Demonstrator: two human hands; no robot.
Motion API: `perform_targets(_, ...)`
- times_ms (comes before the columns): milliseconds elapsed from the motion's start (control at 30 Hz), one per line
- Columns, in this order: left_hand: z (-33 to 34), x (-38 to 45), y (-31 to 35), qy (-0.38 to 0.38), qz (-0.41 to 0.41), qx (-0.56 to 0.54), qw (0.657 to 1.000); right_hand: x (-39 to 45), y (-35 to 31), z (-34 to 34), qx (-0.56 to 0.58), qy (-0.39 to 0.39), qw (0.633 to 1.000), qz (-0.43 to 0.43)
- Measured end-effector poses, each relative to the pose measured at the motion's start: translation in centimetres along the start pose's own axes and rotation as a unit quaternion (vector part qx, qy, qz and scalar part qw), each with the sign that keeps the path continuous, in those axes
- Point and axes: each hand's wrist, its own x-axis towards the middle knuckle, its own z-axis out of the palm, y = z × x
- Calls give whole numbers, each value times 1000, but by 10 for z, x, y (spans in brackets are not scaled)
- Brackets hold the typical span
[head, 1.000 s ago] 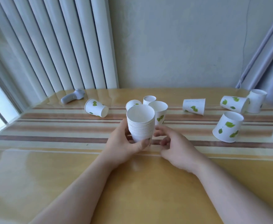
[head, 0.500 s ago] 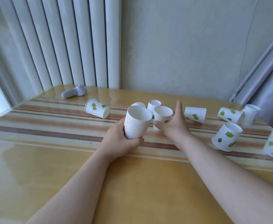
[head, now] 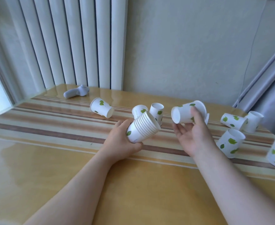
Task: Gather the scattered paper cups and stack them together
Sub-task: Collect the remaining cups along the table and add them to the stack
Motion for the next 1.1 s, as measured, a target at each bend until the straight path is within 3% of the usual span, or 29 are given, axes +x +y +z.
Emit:
perform_targets(67, 0, -1, 1, -4, 7, 6, 1000, -9, -8, 9, -22, -58, 998, 6)
perform_targets(133, -1, -1, 2, -5, 6, 6, 1000, -17, -1, 19, -113, -124, 986, -22)
perform_targets(267, -1, -2, 2, 0, 11, 3, 1000, -26, 24, 18, -280, -156, 943, -90)
perform_targets(500, 1, 0, 2, 0, 14, 1, 1000, -26, 37, 6, -276, -162, 945, -62)
perform_targets(767, 1, 1, 0, 32, -11, -37, 999, -5, 39, -11, -364, -184, 910, -74)
perform_targets(1000, 1, 6, -1, 141, -75, -108, 981, 44, 41, 3, -515, -40, 846, -132)
perform_targets(1100, 3, 7, 0, 124, -67, -90, 986, 65, 44, 21, -488, -45, 864, -112)
